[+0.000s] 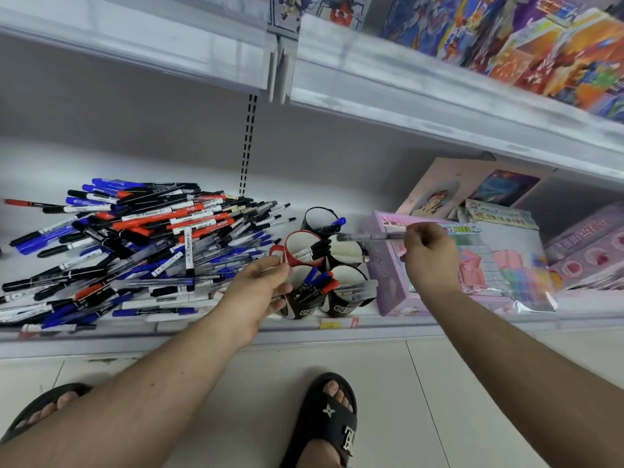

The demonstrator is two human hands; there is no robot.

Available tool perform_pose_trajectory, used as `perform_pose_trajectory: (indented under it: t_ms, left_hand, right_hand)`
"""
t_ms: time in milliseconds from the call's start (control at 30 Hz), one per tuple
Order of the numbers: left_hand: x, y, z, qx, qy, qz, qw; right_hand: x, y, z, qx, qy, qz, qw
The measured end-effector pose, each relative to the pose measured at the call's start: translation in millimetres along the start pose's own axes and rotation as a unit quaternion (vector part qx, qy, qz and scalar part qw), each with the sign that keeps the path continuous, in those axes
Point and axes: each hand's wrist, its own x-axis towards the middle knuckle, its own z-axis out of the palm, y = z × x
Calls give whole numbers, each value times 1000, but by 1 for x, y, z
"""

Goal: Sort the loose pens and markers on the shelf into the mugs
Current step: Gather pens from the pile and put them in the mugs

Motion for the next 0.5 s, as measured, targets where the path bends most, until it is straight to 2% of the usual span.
perform_pose_trajectory:
  t_ms: [167, 333, 500]
  left_hand:
    - [1, -6, -1, 34, 6, 10, 999]
    - [4, -12, -5, 68, 13, 12, 998]
    - [7, -16, -16, 112, 12, 13, 994]
  right_hand:
    - [7, 42, 7, -170, -56, -3, 984]
    - [10, 59, 25, -228, -150, 21, 962]
    - [6, 72, 42, -283, -240, 2, 929]
